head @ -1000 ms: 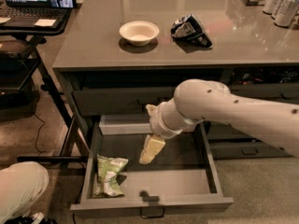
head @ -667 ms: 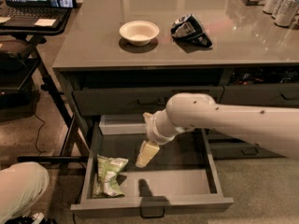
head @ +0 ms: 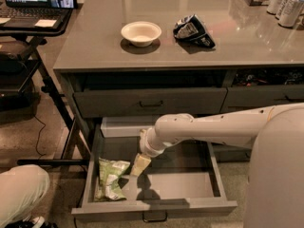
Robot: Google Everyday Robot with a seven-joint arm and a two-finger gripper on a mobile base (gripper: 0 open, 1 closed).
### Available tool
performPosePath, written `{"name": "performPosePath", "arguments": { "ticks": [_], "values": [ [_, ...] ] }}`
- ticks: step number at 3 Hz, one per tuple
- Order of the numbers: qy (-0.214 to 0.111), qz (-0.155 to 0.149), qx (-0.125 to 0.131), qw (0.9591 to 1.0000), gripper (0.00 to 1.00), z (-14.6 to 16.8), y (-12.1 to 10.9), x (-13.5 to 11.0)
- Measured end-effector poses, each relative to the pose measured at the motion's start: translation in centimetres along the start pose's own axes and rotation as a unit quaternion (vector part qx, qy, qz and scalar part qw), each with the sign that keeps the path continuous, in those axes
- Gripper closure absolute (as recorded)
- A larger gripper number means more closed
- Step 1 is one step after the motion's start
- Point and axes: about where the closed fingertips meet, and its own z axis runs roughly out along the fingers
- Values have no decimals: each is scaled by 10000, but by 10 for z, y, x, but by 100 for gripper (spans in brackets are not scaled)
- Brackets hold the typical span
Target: Pick green jalapeno chip bag from middle drawer and place on counter
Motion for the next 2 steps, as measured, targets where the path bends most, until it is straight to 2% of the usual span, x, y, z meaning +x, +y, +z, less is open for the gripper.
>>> {"name": "performPosePath", "arguments": {
  "ticks": [1, 2],
  "values": [
    [-1, 0, -1, 10000, 0, 0, 0, 0],
    [-201, 68, -188, 9996, 0, 16, 7, -10]
  ]
}}
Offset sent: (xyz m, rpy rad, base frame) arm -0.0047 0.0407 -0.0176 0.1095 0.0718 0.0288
